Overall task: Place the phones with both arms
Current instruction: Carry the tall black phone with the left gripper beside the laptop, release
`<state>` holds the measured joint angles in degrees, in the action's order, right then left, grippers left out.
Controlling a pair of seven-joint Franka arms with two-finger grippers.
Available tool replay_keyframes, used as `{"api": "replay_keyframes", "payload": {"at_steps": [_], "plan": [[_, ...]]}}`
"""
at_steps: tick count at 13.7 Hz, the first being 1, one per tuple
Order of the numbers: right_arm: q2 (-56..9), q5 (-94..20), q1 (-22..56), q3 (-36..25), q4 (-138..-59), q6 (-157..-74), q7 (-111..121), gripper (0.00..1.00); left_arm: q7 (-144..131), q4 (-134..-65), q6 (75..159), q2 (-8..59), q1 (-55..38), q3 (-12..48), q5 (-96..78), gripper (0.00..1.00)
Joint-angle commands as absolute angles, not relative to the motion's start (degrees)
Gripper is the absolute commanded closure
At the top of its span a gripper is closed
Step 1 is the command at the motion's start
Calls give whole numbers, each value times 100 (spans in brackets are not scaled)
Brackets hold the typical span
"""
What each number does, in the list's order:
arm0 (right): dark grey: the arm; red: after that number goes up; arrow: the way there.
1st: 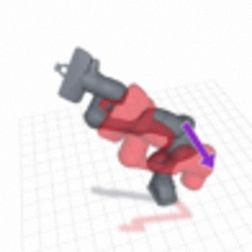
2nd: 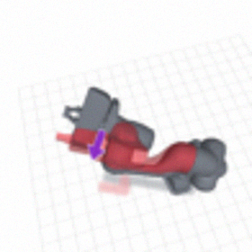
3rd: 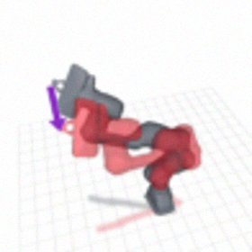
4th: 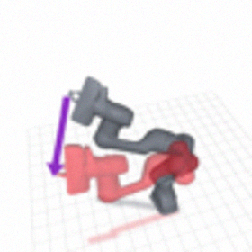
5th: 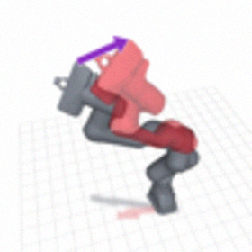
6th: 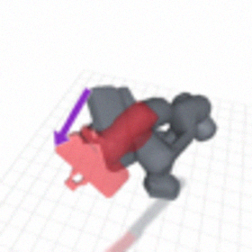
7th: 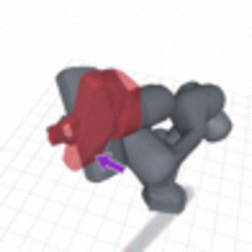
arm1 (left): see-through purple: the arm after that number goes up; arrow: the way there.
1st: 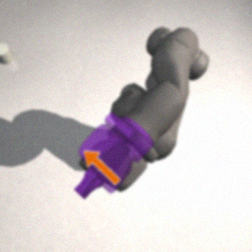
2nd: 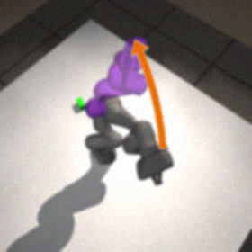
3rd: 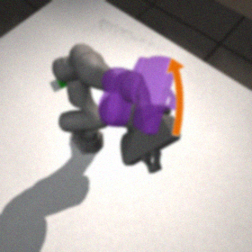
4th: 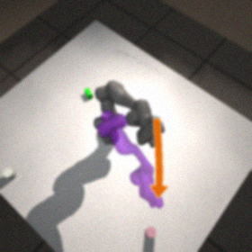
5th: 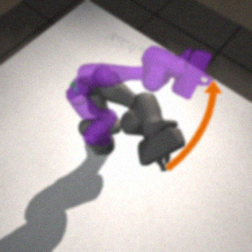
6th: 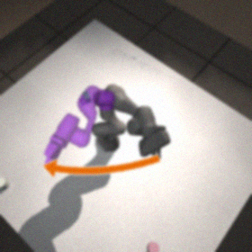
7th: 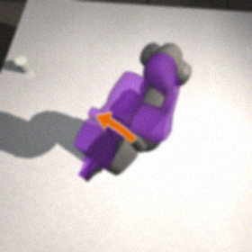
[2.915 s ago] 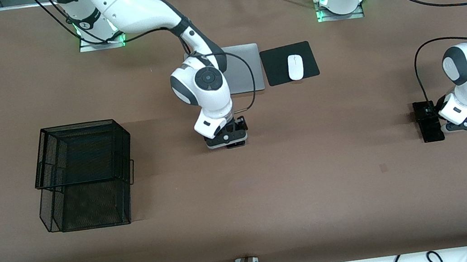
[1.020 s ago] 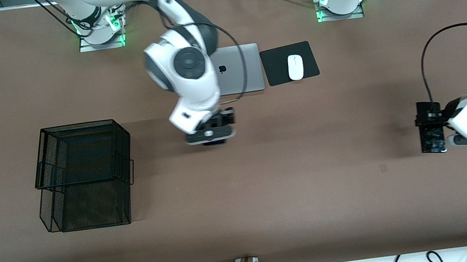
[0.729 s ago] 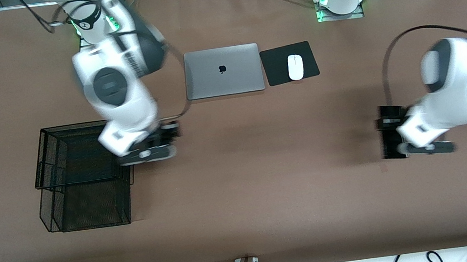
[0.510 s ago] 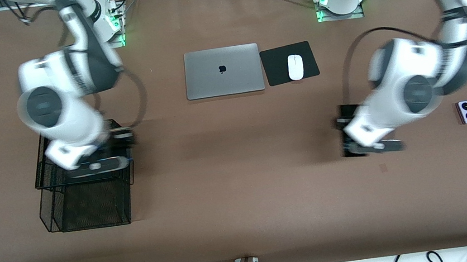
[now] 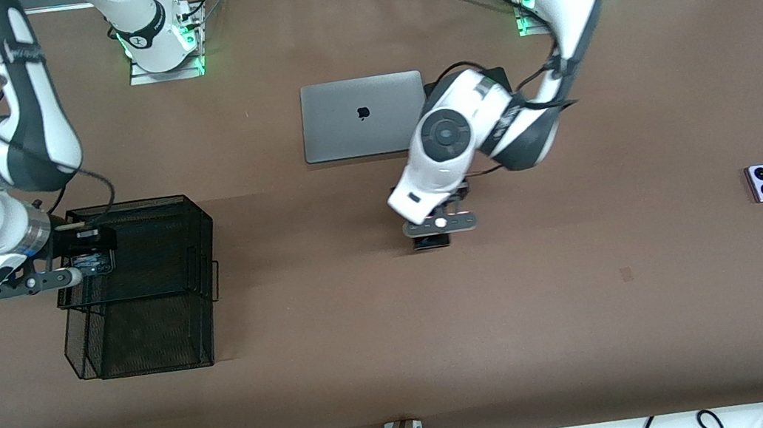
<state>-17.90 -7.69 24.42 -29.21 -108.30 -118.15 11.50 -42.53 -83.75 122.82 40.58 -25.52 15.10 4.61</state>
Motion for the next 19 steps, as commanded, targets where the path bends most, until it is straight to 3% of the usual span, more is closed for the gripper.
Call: {"api": "replay_keyframes", "payload": {"at_steps": [1, 2, 3, 4, 5, 9, 10, 11, 12, 15, 17, 19], "plan": [[-2135, -1281, 2198, -2883, -10749, -11918, 1493, 100, -4474, -8068, 12707, 4490, -2838, 1380, 457, 79], [-2171, -1353, 2171, -2883, -10653, -11892, 1494, 100, -4474, -8068, 12866, 4604, -2865, 1380, 457, 79], [-2232, -1354, 2188, -2874, -10591, -11866, 1442, 83, -4535, -8068, 13006, 4710, -2952, 1380, 448, 79], [-2241, -1362, 2188, -2874, -10573, -11848, 1398, 30, -4640, -8068, 13156, 4815, -2997, 1371, 457, 79], [-2241, -1362, 2188, -2865, -10547, -11848, 1389, 0, -4702, -8068, 13270, 4912, -3014, 1380, 457, 79], [-2233, -1345, 2197, -2874, -10249, -11682, 1415, 0, -4772, -8077, 13474, 5106, -3111, 1371, 457, 73], [-2206, -1336, 2197, -2874, -10074, -11454, 1415, 0, -4772, -8077, 13482, 5124, -3120, 1380, 457, 65], [-2206, -1284, 2197, -2883, -9803, -11122, 1406, 0, -4772, -8077, 13482, 5141, -3120, 1380, 448, 30], [-2206, -1266, 2197, -2883, -9504, -10761, 1398, 0, -4764, -8077, 13482, 5142, -3120, 1380, 466, 0], [-2206, -1055, 2267, -2883, -8826, -9969, 986, 0, -4772, -8077, 13465, 4958, -3006, 1380, 422, 0], [-2189, -994, 2285, -2848, -8536, -9713, 687, 0, -4825, -8156, 13325, 4494, -2823, 1310, 448, 0], [-2188, -984, 2381, -2830, -8385, -9650, 476, 0, -4782, -8113, 12669, 3975, -2393, 1310, 475, 0]]}}
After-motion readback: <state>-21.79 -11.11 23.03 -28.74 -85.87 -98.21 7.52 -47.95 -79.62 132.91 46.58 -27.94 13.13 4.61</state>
